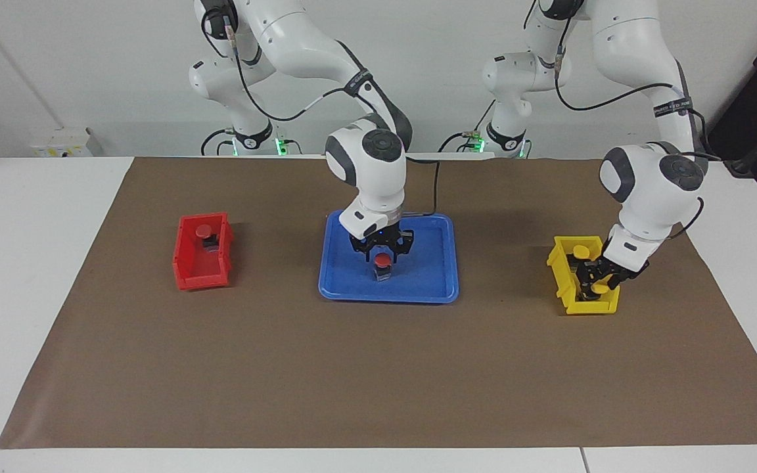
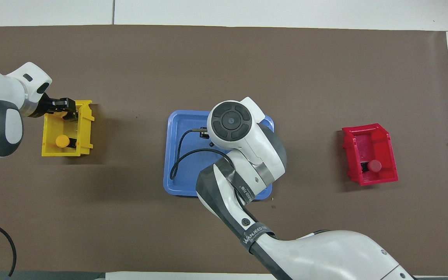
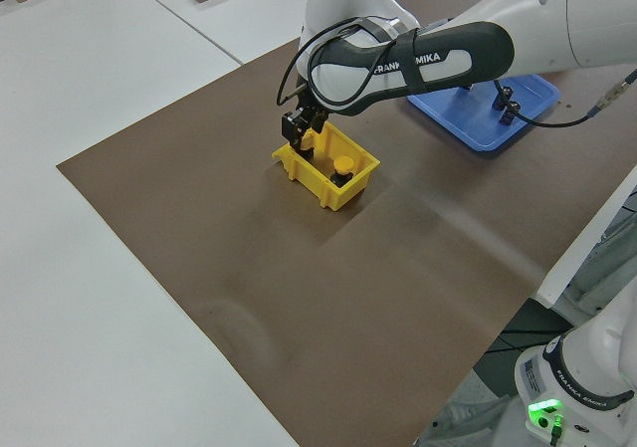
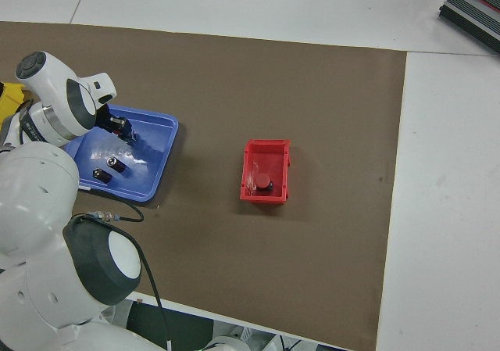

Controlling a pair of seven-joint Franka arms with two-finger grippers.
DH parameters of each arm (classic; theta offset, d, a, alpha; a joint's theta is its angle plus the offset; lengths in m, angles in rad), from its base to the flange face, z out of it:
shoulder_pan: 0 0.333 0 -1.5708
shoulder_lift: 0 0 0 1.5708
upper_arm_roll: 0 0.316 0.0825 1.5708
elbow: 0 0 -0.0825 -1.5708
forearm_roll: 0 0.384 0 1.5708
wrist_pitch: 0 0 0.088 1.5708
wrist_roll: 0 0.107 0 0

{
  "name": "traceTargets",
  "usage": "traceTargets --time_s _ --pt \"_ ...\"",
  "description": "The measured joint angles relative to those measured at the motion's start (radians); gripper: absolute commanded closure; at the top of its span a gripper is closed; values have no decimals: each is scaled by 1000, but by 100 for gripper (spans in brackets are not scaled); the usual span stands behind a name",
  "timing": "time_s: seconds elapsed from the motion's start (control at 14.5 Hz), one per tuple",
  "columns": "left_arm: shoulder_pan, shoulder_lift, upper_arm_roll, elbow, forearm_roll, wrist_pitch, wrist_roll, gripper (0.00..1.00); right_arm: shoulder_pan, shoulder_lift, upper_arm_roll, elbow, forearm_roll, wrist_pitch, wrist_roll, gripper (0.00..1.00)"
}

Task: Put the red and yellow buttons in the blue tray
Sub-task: 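Carry the red button into the tray while the left gripper grasps a yellow button, then release the red button in the tray while the left gripper lifts yellow button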

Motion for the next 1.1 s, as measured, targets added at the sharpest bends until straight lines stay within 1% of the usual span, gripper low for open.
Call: traceTargets --time_s 0.14,0.21,0.28,0.34,0.41,0.55,0.62,0.69,0.83,0.96,1.1 --pt "1 3 1 4 0 -6 0 99 -34 -26 -12 53 -6 -91 -36 33" --pt "1 4 0 22 0 -36 0 99 -75 -57 -14 63 -7 -141 -89 33" --pt "0 3 -1 57 0 -96 0 99 -128 -97 -16 58 -7 -192 -158 33" --pt "-1 1 -1 109 0 -183 0 99 -192 -146 -18 36 -7 -232 -247 33" --pt "-1 -3 -3 180 -4 -288 -1 99 -265 -206 -19 -6 -6 -259 -351 33" --pt "-7 -15 -7 326 -29 -480 -18 99 -400 -334 -20 -129 -4 -278 -538 33" --pt "-29 -21 -9 377 -42 -537 -59 99 -459 -401 -20 -205 -4 -278 -625 33" --pt "-76 -24 -11 395 -46 -552 -140 99 -515 -462 -20 -280 0 -277 -705 33" --pt "-217 -23 -19 356 -47 -504 -344 99 -618 -547 -20 -408 23 -240 -859 33" --pt "-367 -22 -25 275 -47 -413 -524 99 -677 -588 -21 -508 32 -164 -948 34" --pt "-483 -21 -28 215 -53 -357 -650 99 -687 -604 -19 -591 33 -97 -965 36"
